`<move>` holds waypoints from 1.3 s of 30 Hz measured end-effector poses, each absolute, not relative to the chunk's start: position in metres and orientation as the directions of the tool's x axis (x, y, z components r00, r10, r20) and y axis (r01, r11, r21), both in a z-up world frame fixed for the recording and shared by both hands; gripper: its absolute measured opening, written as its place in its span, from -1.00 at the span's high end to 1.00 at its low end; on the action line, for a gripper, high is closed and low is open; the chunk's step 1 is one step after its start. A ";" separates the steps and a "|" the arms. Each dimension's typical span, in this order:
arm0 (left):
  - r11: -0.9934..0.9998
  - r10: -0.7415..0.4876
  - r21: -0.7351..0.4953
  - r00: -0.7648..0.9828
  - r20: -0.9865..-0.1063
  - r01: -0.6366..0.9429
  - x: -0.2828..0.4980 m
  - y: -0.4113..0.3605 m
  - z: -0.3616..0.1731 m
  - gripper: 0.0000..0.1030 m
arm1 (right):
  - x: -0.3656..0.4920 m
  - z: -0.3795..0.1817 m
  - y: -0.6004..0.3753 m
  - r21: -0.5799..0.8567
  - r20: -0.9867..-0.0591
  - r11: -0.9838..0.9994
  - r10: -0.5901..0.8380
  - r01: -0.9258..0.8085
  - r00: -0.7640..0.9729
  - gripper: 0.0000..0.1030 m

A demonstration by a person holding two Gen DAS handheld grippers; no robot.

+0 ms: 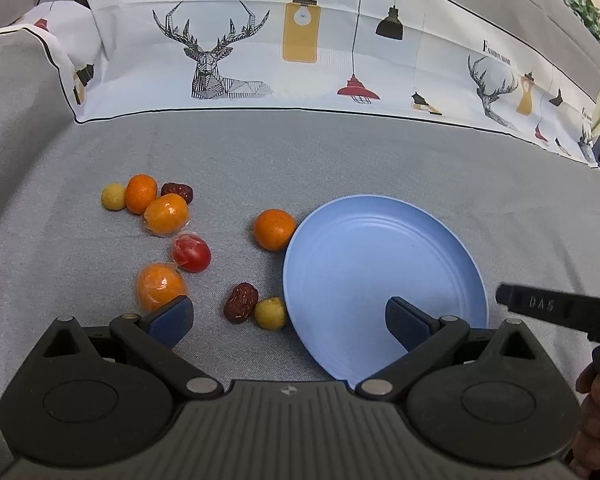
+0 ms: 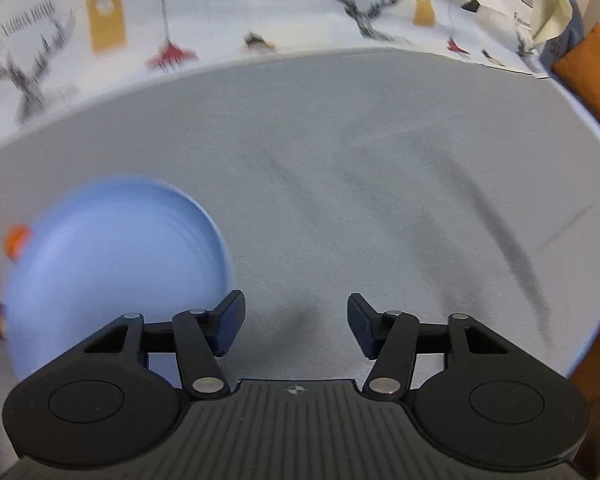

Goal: Organize fruits
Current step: 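Move both tools over the fruit pile beside the blue plate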

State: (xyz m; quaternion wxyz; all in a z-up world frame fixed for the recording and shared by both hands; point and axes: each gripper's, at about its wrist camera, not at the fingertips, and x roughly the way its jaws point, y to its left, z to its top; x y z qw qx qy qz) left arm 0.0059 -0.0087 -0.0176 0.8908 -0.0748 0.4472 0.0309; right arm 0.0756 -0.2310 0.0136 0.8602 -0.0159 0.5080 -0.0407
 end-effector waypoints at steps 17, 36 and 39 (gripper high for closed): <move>0.987 -0.023 -0.112 0.594 -0.804 -0.113 0.006 -0.009 -0.016 -0.99 | 0.080 -0.004 -0.235 -0.163 -0.903 0.986 -0.166 0.041 0.395 0.11; 0.990 -0.045 -0.117 0.594 -0.803 -0.083 0.007 -0.013 -0.017 -0.99 | 0.071 0.042 -0.214 -0.106 -0.761 0.993 -0.048 -0.052 0.647 -0.01; 0.989 -0.048 -0.120 0.596 -0.802 -0.081 0.006 -0.013 -0.016 -0.99 | 0.069 0.048 -0.213 -0.074 -0.738 0.995 -0.014 -0.061 0.675 -0.01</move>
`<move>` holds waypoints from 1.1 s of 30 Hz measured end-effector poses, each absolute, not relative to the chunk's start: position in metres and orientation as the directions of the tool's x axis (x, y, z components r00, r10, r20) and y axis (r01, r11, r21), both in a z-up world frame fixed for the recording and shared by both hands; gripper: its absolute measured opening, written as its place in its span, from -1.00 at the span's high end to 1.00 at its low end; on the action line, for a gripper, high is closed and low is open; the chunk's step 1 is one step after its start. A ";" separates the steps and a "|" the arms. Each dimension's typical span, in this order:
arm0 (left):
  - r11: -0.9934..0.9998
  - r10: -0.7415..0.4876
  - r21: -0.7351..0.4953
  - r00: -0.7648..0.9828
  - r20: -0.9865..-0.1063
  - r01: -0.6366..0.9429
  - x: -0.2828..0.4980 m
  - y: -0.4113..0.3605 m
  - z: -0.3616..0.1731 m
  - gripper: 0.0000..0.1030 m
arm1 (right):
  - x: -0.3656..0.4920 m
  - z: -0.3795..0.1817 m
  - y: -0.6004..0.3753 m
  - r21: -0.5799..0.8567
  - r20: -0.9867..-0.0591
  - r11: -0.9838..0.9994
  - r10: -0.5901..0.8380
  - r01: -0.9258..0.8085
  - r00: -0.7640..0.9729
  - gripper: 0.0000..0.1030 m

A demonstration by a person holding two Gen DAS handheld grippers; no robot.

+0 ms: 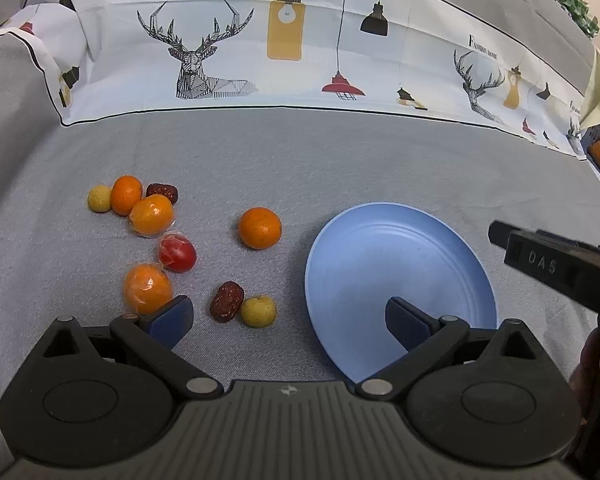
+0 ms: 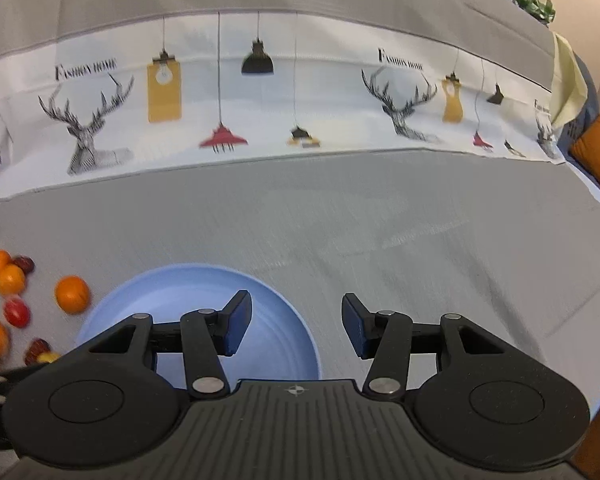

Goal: Organize fruits
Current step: 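Move both tools over the fruit pile beside the blue plate, then grasp the plastic-wrapped red fruit with the left tool while the right tool grasps a small yellow fruit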

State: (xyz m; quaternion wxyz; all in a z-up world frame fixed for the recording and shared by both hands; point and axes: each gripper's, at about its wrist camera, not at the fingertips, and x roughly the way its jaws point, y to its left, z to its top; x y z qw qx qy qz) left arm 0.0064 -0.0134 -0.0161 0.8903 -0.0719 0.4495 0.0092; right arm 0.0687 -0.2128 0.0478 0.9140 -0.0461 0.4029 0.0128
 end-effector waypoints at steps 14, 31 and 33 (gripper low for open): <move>0.990 -0.078 -0.135 0.599 -0.797 -0.051 0.005 -0.015 -0.015 -0.94 | 0.066 0.055 -0.207 -0.042 -0.711 0.996 0.022 -0.073 0.702 -0.01; 0.986 -0.129 -0.163 0.738 -0.662 0.027 -0.009 0.047 0.048 0.84 | 0.059 0.067 -0.190 0.078 -0.676 0.977 0.198 -0.197 0.710 0.60; 0.985 -0.141 -0.167 0.717 -0.683 0.035 -0.005 0.071 0.058 0.84 | 0.058 0.071 -0.187 0.112 -0.658 0.965 0.251 -0.237 0.710 0.74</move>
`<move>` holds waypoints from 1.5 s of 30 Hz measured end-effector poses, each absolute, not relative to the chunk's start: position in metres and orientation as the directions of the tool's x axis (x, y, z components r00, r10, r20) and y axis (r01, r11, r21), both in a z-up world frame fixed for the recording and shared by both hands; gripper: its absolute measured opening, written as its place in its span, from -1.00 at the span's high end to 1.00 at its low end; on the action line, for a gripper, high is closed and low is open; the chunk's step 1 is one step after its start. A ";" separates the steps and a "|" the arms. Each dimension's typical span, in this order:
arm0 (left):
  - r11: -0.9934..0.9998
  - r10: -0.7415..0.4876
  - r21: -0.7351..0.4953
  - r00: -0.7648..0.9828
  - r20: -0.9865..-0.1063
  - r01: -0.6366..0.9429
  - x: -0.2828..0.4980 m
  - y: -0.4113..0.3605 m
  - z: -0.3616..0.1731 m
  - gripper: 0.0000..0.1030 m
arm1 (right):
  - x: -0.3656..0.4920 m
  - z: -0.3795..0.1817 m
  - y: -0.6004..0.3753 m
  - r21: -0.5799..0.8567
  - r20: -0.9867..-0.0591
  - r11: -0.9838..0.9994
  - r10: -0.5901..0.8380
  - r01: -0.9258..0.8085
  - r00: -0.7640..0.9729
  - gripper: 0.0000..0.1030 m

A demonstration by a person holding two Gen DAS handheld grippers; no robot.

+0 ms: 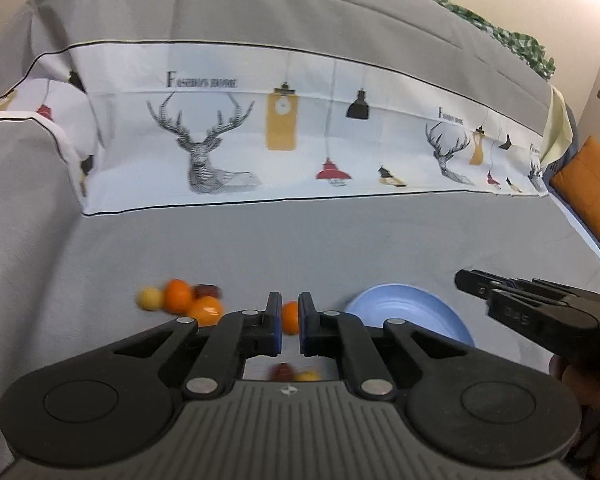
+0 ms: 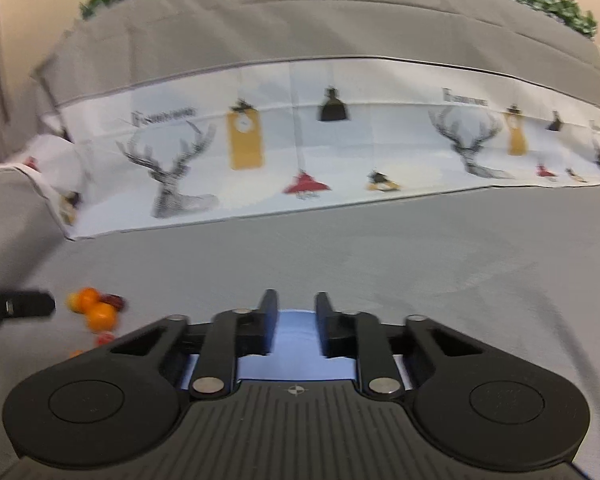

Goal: Organize fruits
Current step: 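Grasp the plastic-wrapped red fruit with the left tool while the right tool grasps a small yellow fruit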

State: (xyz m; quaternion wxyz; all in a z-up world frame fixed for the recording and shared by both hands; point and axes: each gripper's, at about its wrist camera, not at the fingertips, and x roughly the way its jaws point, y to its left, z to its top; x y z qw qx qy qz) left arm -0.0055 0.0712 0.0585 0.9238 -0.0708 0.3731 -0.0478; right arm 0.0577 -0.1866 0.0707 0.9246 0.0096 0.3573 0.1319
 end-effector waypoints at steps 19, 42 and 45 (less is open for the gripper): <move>0.980 -0.118 -0.173 0.407 -0.906 -0.099 0.024 0.103 -0.032 0.19 | 0.029 0.031 -0.093 0.057 -0.734 0.775 0.460 -0.629 0.500 0.72; 0.985 -0.133 -0.161 0.325 -0.936 -0.058 0.032 0.096 -0.054 0.35 | 0.014 -0.034 -0.031 -0.373 -0.780 0.561 0.242 -0.739 0.577 0.38; 0.985 -0.123 -0.155 0.338 -0.933 -0.069 0.032 0.097 -0.049 0.35 | 0.014 -0.031 -0.033 -0.376 -0.775 0.556 0.250 -0.742 0.580 0.53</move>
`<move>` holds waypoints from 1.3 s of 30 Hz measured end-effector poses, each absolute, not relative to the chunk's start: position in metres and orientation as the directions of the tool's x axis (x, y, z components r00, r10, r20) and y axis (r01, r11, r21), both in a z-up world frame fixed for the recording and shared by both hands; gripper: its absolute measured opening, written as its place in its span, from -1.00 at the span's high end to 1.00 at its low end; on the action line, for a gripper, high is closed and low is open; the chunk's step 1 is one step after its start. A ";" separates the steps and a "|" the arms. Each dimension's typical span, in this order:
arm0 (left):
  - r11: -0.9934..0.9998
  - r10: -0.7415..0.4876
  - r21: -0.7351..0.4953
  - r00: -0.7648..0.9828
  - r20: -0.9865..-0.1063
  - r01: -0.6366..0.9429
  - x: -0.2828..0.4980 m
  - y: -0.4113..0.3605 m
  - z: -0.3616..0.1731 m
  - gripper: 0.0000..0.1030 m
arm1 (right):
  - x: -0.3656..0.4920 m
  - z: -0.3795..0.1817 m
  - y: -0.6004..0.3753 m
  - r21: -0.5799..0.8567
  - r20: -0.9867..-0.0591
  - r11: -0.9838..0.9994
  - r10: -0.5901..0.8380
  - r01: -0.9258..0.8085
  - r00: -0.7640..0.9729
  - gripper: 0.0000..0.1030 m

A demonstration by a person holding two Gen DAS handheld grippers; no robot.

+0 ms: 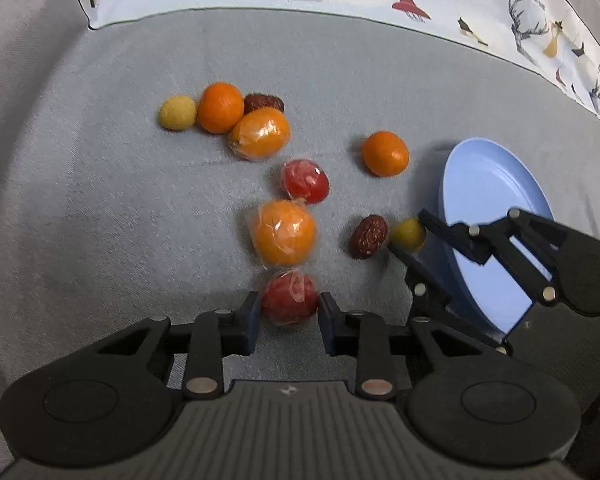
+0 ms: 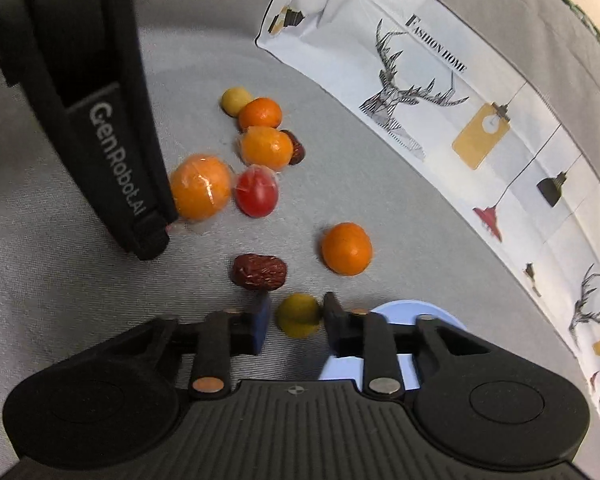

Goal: Organize fruits
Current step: 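Grasp the plastic-wrapped red fruit with the left tool while the right tool grasps a small yellow fruit, then carry the red fruit in the left tool and yellow fruit in the right tool over the plate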

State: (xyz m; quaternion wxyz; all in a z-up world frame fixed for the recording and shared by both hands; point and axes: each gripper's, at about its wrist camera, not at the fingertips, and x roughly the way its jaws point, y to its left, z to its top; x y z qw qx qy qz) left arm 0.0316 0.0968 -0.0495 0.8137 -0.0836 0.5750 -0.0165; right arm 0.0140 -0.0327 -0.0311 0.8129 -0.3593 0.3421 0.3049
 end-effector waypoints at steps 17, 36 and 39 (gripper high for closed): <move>0.984 -0.097 -0.135 0.290 -0.952 -0.114 0.034 0.101 -0.053 0.34 | 0.029 -0.017 -0.050 0.086 -0.837 0.643 0.462 -0.761 0.295 0.52; 0.989 -0.067 -0.123 0.472 -0.879 -0.088 0.024 0.090 -0.007 0.35 | 0.037 0.040 -0.087 0.098 -0.752 0.751 0.486 -0.653 0.446 0.51; 0.987 -0.062 -0.133 0.539 -0.840 -0.093 0.020 0.084 0.005 0.35 | 0.045 0.073 -0.109 0.085 -0.716 0.770 0.489 -0.632 0.499 0.51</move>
